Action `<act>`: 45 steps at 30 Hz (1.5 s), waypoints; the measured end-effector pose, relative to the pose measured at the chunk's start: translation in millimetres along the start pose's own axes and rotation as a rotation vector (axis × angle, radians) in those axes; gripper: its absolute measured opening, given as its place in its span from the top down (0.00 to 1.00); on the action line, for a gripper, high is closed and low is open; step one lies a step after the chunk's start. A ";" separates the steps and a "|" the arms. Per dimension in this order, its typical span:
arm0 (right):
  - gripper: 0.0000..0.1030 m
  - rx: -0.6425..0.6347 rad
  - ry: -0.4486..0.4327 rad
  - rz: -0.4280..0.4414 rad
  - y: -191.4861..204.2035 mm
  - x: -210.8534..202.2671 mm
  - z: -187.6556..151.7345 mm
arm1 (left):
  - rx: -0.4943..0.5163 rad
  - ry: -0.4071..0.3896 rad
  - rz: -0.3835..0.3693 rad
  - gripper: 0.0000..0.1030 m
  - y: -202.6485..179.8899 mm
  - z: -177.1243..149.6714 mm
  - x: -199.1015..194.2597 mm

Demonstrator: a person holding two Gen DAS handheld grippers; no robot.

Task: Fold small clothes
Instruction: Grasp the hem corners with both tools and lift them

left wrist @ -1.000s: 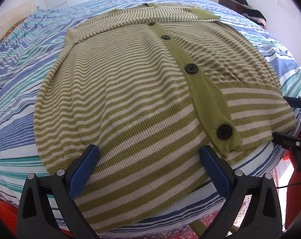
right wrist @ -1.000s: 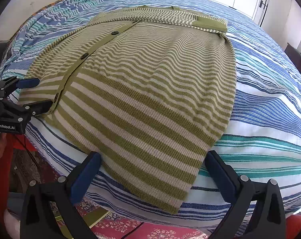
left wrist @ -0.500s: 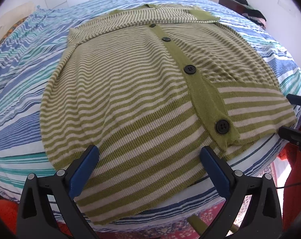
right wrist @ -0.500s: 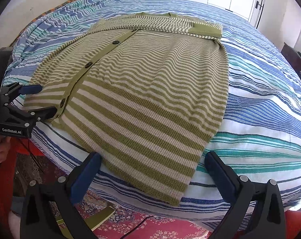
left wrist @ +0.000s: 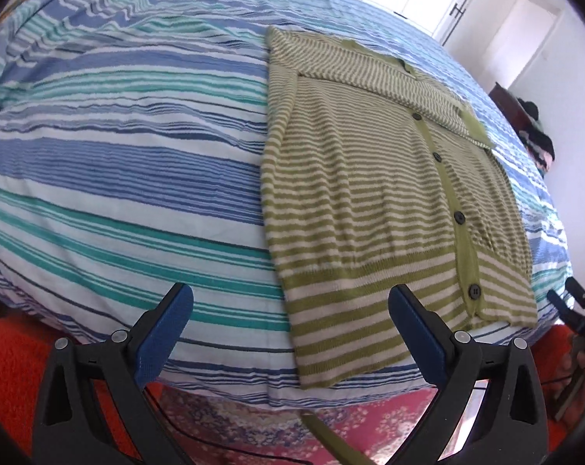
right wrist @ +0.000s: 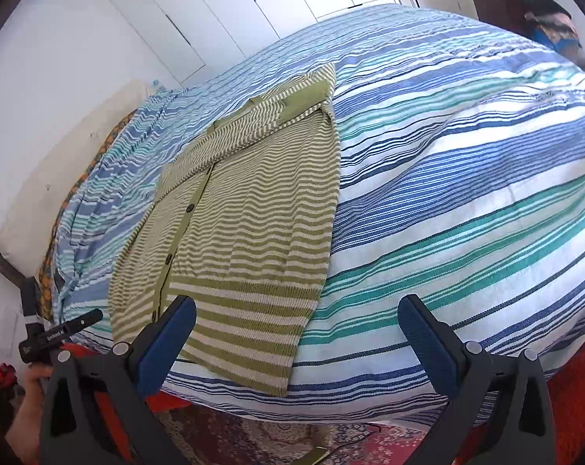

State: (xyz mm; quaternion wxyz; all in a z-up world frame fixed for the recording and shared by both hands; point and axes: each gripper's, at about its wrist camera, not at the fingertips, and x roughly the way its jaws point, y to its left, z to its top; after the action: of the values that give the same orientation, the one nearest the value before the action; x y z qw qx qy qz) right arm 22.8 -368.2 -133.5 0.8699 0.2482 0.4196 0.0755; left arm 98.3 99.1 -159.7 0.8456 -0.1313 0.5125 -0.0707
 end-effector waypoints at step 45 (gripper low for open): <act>0.92 -0.149 0.274 0.242 48.6 -41.1 -8.1 | 0.026 0.125 -0.317 0.97 -4.5 -37.4 -66.4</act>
State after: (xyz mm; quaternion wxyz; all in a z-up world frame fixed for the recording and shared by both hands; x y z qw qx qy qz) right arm -5.8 -337.2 -85.2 0.8051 0.2189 0.4946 0.2435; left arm 34.3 106.1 -118.5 0.7919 -0.1950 0.5360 -0.2181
